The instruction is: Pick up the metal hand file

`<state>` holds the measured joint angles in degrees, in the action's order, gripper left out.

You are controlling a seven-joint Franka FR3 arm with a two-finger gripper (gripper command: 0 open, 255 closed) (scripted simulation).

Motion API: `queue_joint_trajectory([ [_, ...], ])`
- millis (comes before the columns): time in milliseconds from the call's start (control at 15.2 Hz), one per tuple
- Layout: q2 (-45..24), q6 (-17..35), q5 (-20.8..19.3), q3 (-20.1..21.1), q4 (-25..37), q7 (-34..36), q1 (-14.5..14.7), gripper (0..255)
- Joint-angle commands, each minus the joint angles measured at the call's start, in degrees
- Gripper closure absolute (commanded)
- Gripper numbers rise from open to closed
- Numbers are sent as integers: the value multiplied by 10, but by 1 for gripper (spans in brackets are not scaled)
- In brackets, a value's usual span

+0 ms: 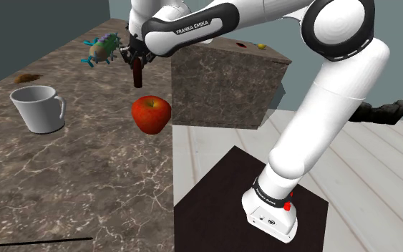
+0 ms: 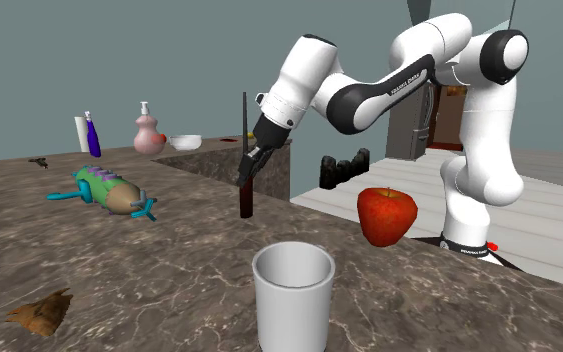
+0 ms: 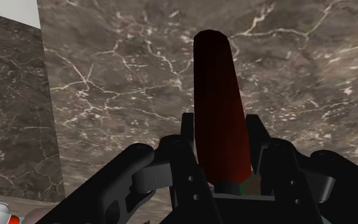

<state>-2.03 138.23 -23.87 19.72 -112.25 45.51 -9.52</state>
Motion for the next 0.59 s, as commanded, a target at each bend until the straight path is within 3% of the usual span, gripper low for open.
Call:
queue_joint_trajectory([
  [0,0,0,0,0,-1,0,0,255],
  [528,3,-12,7,0,10,-9,0,255],
])
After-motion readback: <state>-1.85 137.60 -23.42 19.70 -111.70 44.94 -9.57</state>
